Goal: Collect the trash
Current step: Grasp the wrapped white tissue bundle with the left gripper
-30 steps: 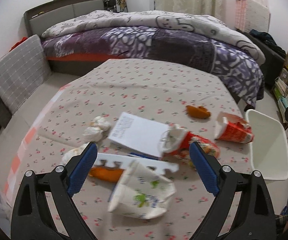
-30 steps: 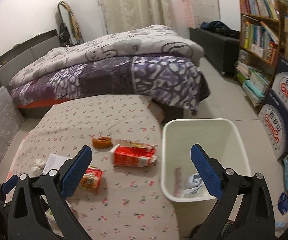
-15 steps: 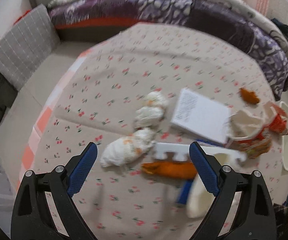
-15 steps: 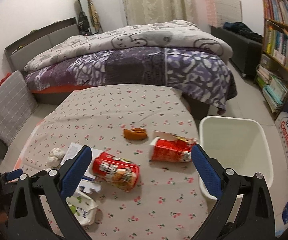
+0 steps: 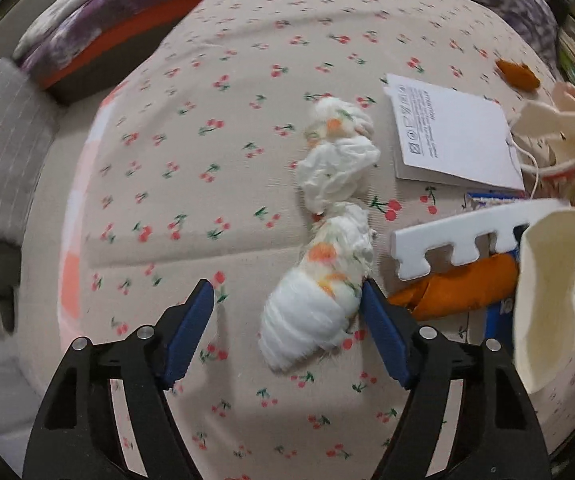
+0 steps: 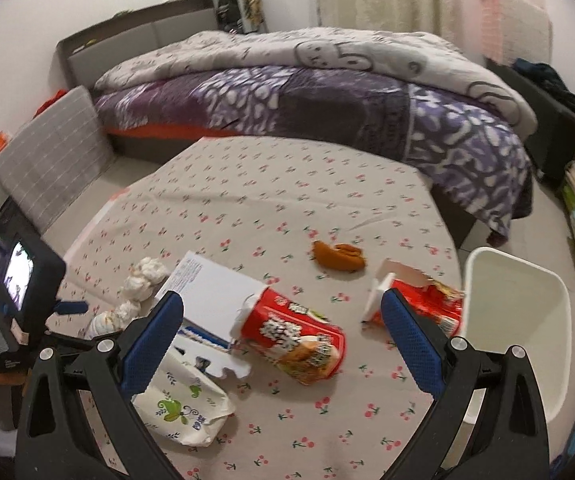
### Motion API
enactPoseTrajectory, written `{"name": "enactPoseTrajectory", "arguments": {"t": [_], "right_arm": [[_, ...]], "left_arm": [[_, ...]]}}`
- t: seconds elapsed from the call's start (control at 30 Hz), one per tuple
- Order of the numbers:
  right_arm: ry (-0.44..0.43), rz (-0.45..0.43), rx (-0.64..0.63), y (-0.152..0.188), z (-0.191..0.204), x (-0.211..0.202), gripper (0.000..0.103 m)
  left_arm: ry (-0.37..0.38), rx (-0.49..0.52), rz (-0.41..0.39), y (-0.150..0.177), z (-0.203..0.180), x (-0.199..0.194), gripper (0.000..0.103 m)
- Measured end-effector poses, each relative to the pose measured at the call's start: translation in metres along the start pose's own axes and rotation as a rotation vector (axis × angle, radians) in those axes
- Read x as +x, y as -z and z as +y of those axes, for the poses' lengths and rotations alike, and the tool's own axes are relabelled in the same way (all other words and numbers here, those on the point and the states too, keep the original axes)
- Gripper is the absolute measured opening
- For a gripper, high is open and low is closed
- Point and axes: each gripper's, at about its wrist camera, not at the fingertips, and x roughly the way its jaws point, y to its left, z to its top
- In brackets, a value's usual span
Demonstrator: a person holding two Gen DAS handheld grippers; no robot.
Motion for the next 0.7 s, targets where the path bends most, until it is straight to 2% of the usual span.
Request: {"name": "enactPoseTrajectory", "arguments": {"t": [0.07, 0.13, 0.23, 0.4, 0.6, 0.7], "right_arm": [[-0.032, 0.02, -0.013, -0.001, 0.007, 0.006, 0.096], [-0.048, 0.031, -0.03, -0.001, 0.016, 0.011, 0.096], [-0.086, 0.05, -0.047, -0.002, 0.03, 0.019, 0.096], [-0.108, 0.071, -0.086, -0.006, 0.064, 0.034, 0.096], [-0.153, 0.152, -0.091, -0.014, 0.124, 0.072, 0.096], [-0.161, 0.21, -0.066, -0.016, 0.151, 0.096, 0.096]], "left_arm": [[0.053, 0.003, -0.006, 0.002, 0.002, 0.005, 0.062], [0.129, -0.024, -0.025, 0.001, 0.006, 0.001, 0.037], [0.169, -0.055, -0.05, 0.005, 0.016, -0.007, 0.037], [0.157, -0.146, -0.102, 0.014, 0.042, -0.032, 0.036], [0.094, -0.388, -0.196, 0.023, 0.098, -0.07, 0.036], [0.091, -0.488, -0.266, 0.03, 0.118, -0.094, 0.037]]}}
